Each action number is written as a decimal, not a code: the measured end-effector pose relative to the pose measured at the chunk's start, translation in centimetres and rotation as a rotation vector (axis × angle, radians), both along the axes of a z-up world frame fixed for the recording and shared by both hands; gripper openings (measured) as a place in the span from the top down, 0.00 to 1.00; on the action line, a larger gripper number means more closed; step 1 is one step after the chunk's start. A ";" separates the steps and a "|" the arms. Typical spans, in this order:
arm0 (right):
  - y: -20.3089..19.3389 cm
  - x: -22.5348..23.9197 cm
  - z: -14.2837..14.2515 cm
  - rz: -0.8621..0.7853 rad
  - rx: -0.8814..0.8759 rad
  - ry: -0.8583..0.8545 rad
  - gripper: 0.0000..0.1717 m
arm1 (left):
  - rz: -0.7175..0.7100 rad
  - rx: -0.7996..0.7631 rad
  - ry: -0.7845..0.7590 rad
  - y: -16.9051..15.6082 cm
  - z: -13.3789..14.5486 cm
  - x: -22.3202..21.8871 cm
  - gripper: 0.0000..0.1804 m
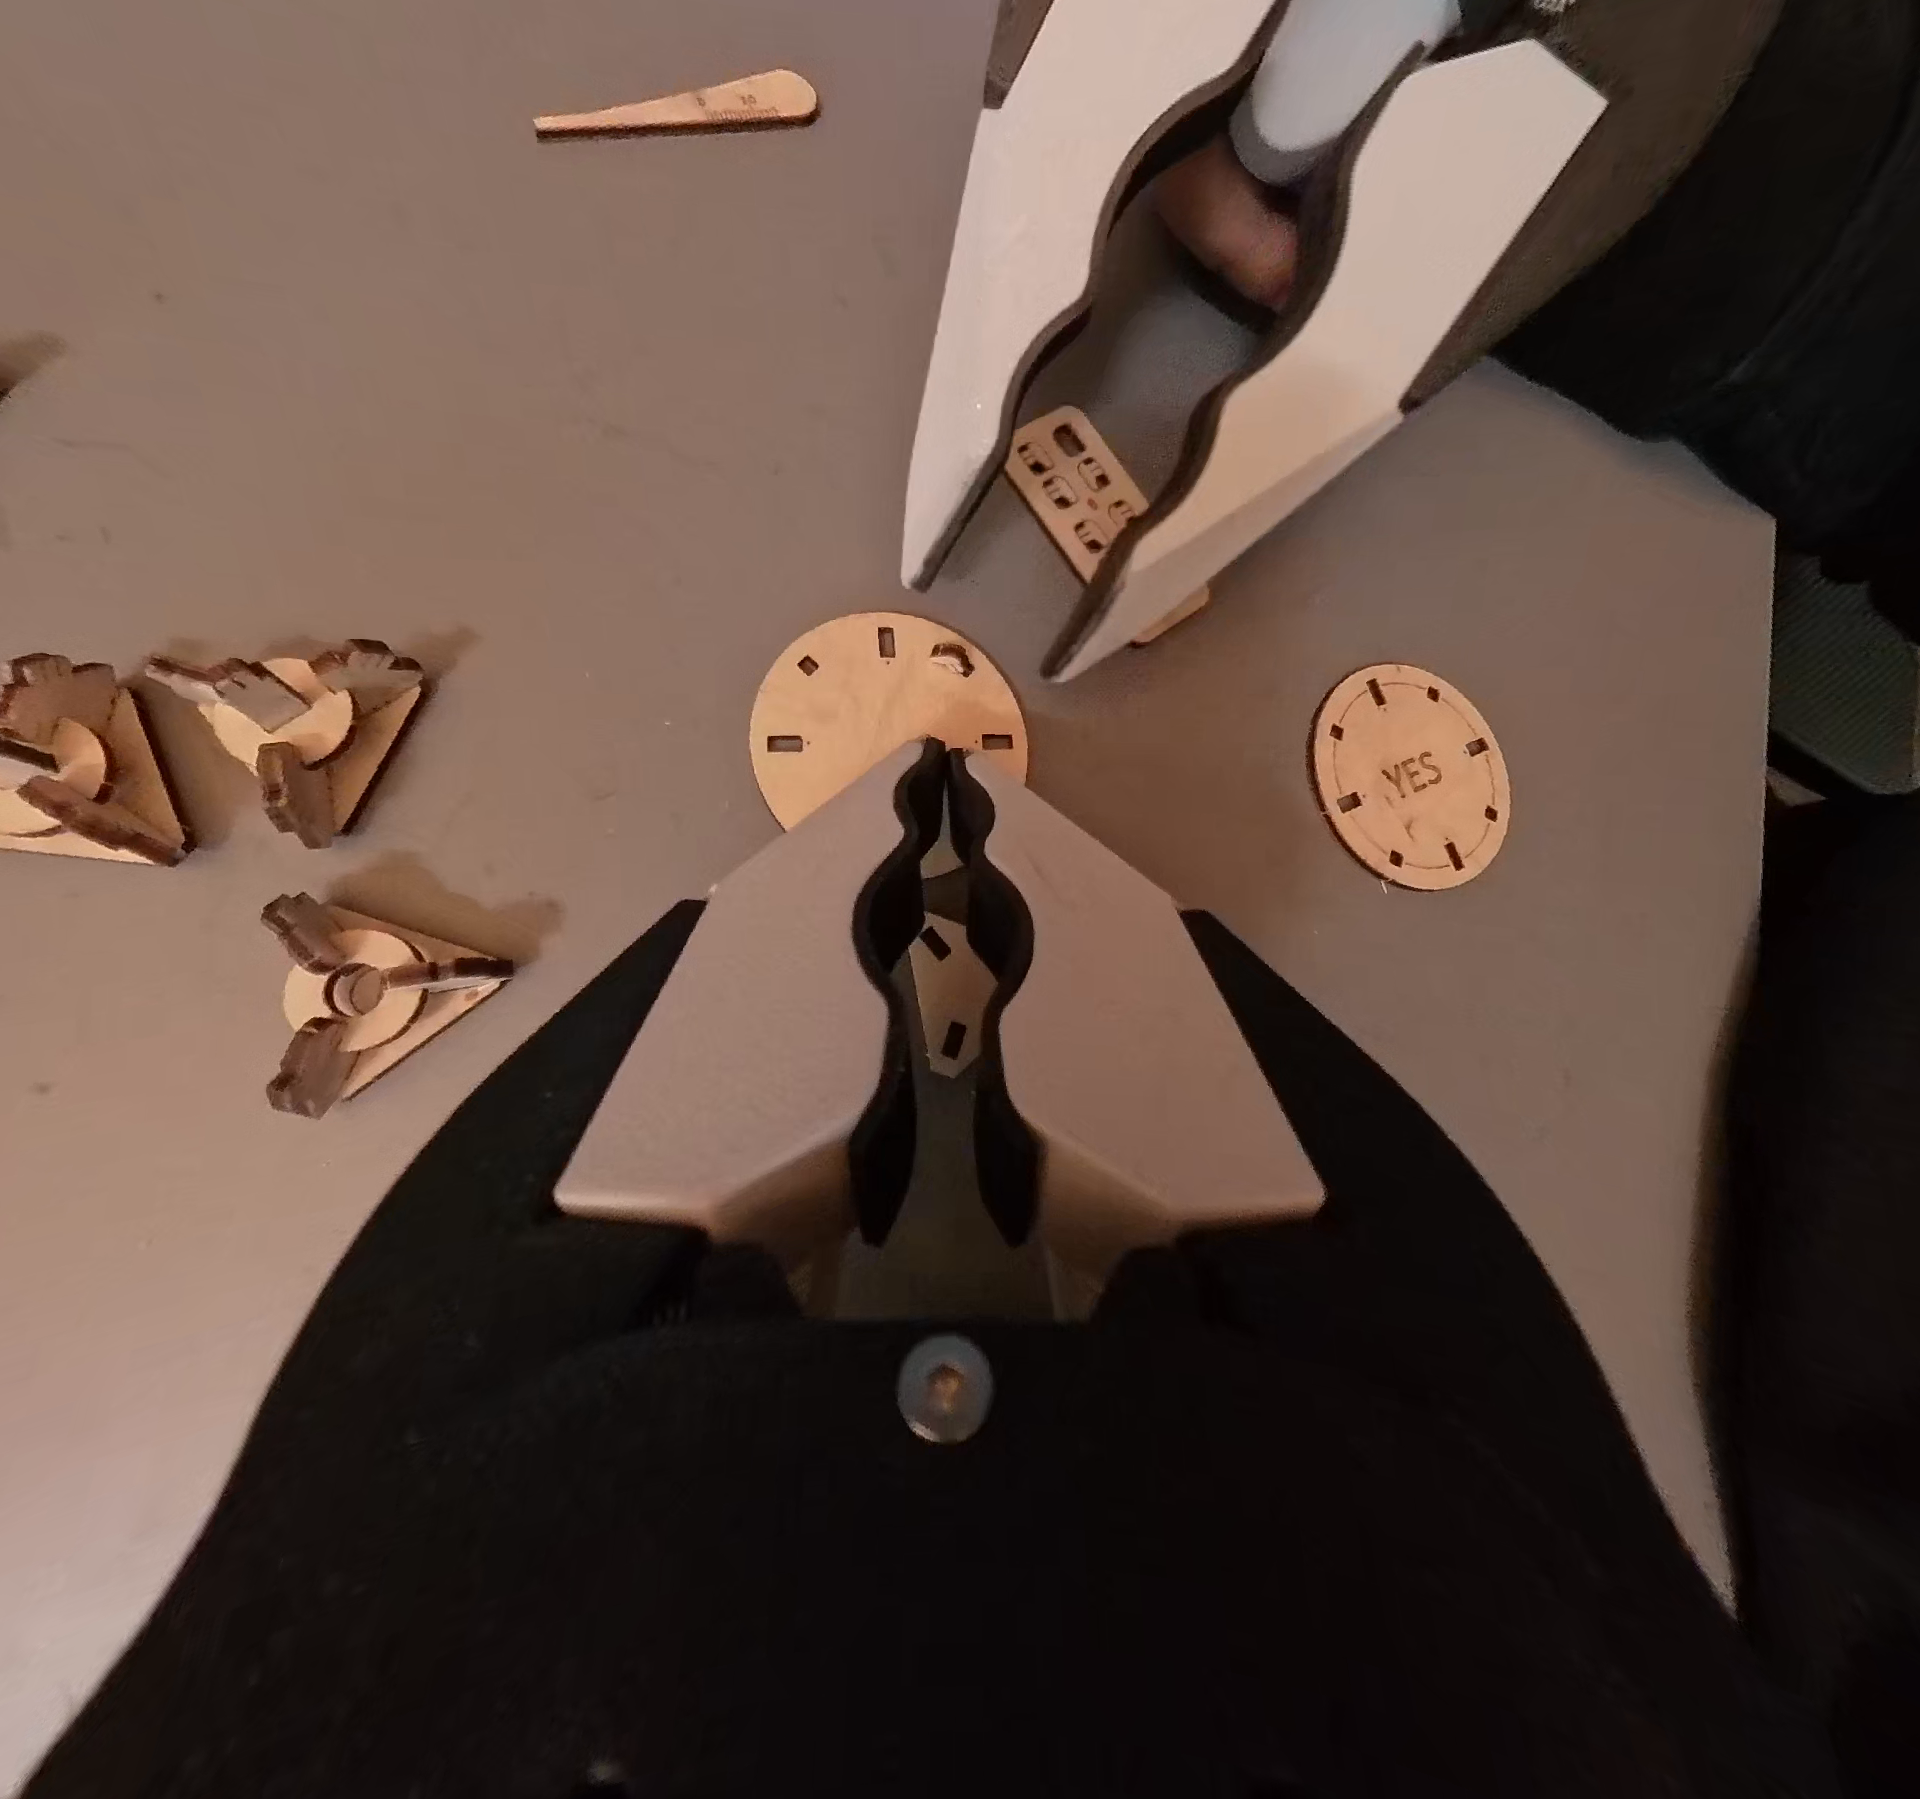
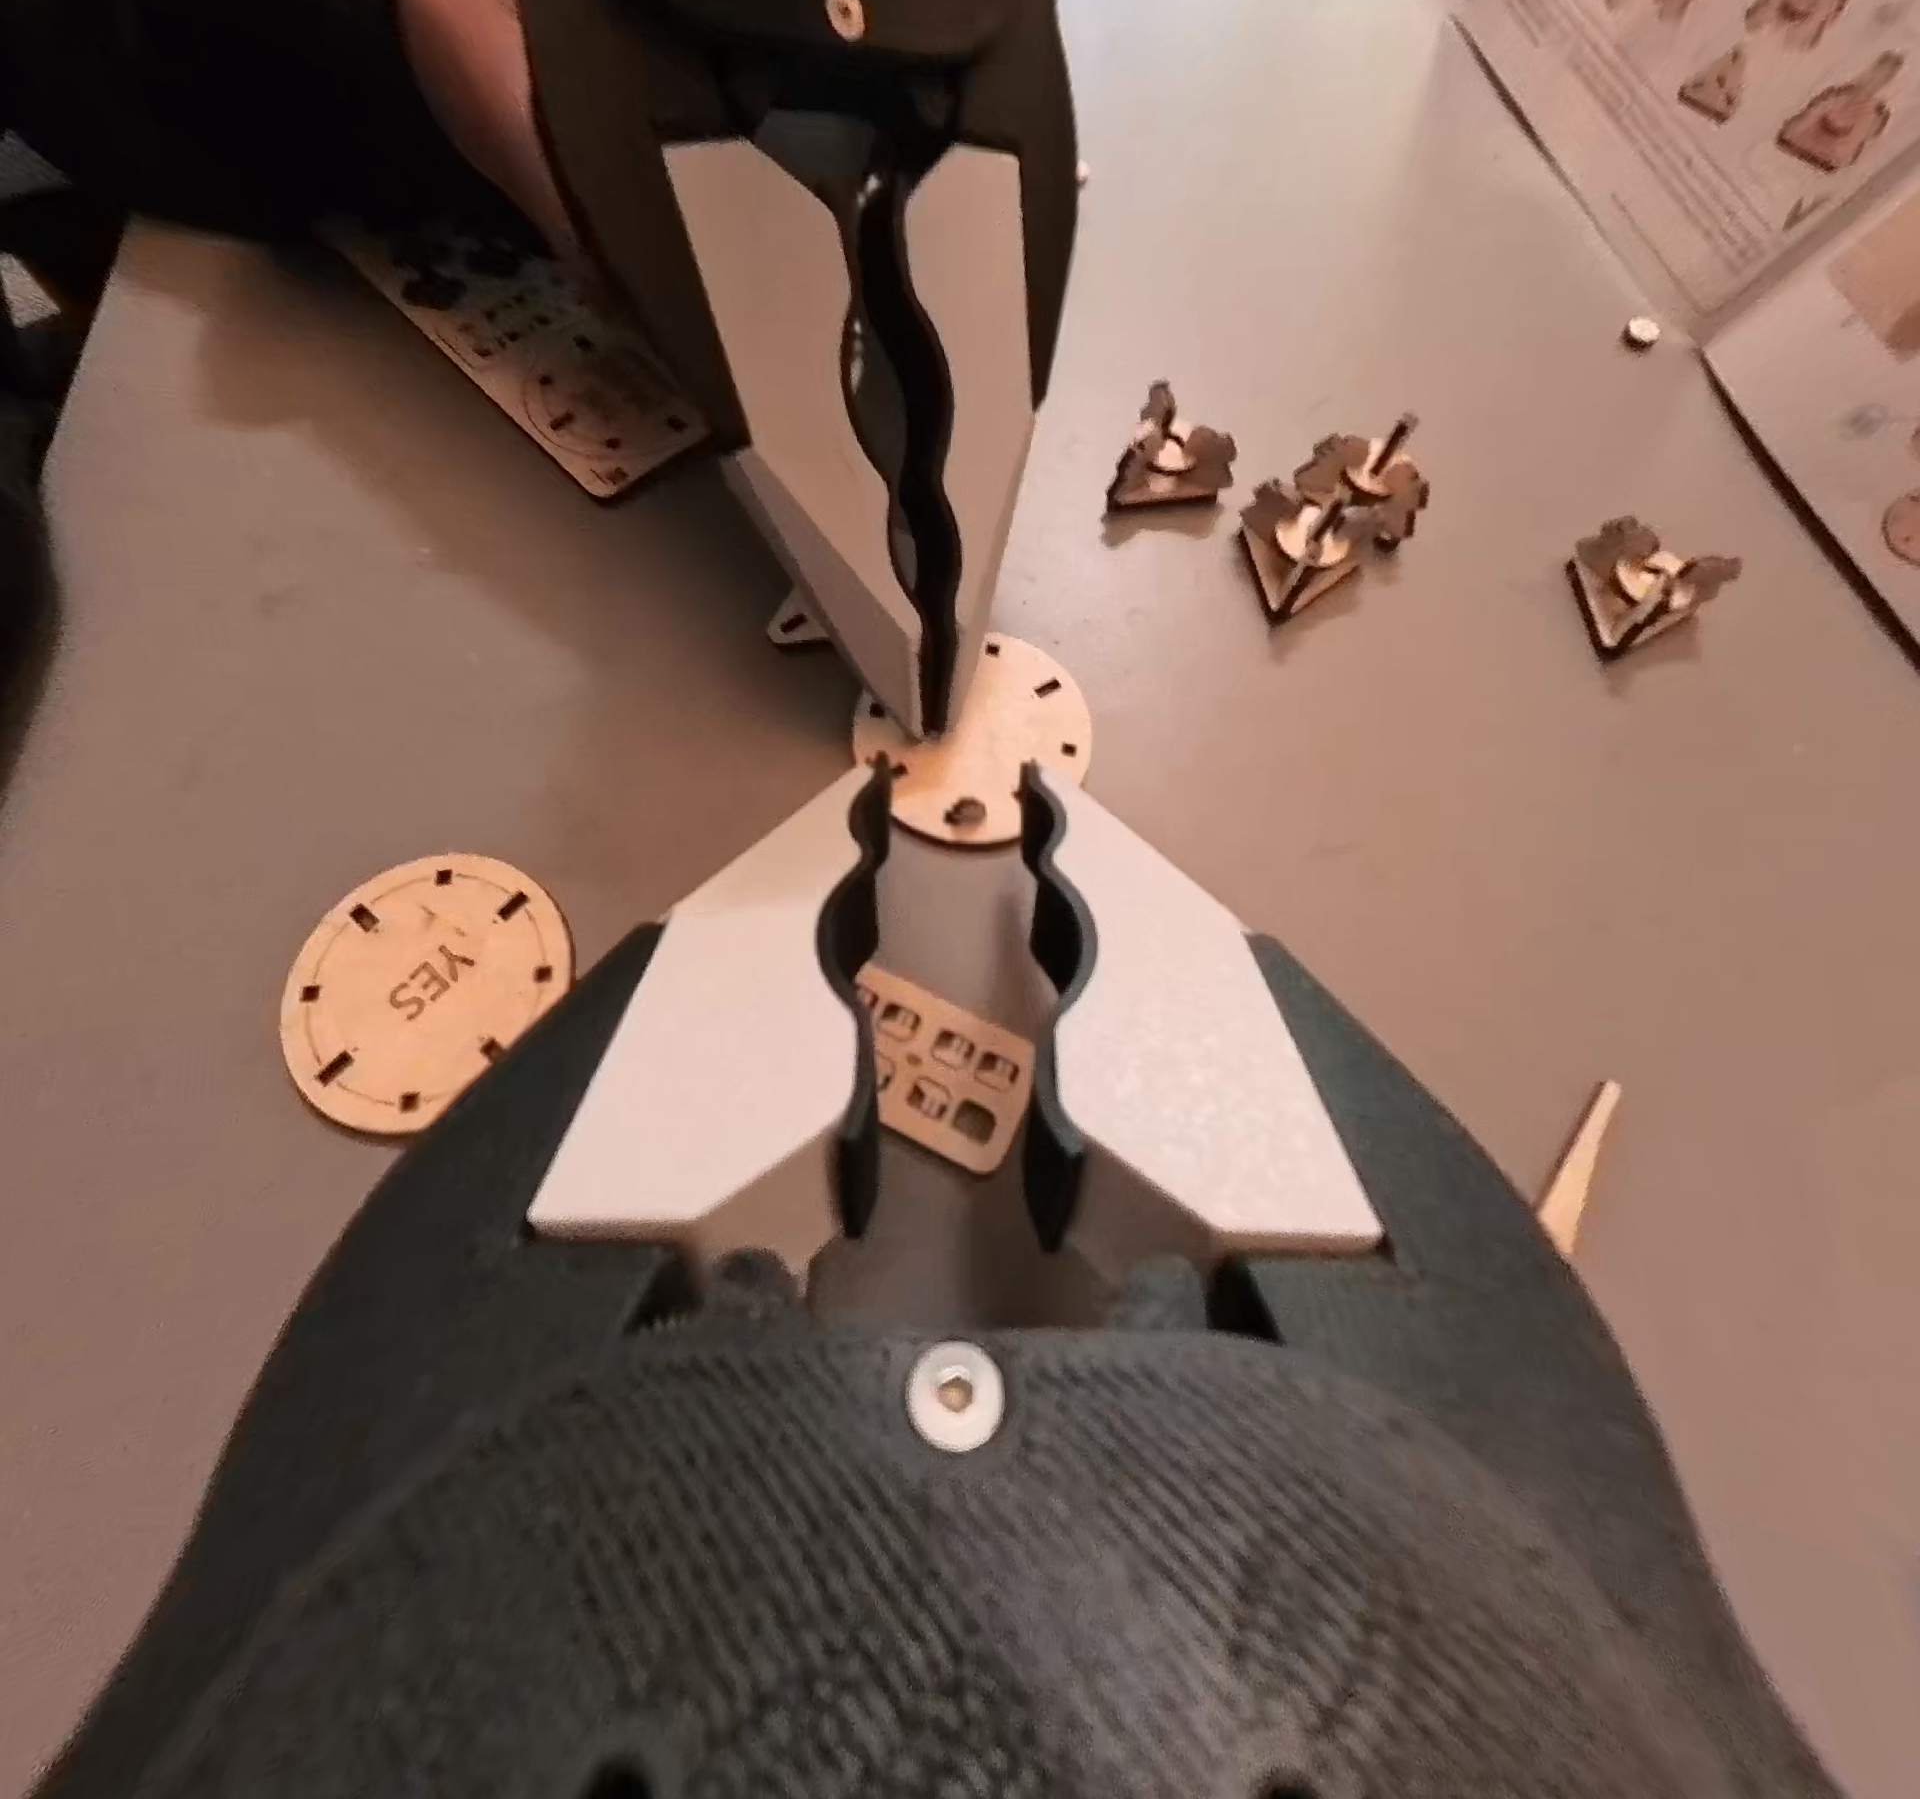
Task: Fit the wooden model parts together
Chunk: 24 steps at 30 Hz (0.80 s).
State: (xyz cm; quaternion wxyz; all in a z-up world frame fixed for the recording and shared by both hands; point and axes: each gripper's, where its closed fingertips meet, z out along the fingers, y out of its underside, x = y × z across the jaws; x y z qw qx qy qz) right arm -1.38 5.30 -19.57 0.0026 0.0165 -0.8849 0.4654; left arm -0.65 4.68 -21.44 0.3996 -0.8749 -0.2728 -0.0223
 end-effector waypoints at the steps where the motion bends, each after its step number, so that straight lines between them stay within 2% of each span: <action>1: -0.2 0.1 0.1 0.005 -0.007 0.004 0.86 | 0.000 0.001 -0.001 0.0 0.0 0.0 1.00; 7: -0.3 0.2 -1.1 0.009 0.066 0.018 0.86 | -0.001 -0.002 0.002 0.0 0.0 0.0 1.00; 15: -0.3 -0.1 -1.5 -0.012 0.093 0.033 0.97 | -0.001 -0.002 0.004 0.0 0.0 0.0 1.00; 19: -0.3 -0.4 -1.5 -0.028 0.089 0.052 0.98 | 0.010 0.018 -0.001 0.0 0.2 -0.1 1.00; 22: -0.5 -0.7 -0.1 -0.050 0.004 0.049 0.98 | 0.037 0.115 0.047 0.2 2.0 -0.8 0.95; 24: -1.0 -0.9 2.3 -0.079 -0.142 -0.019 0.98 | 0.043 0.182 0.156 0.3 4.0 -1.3 0.91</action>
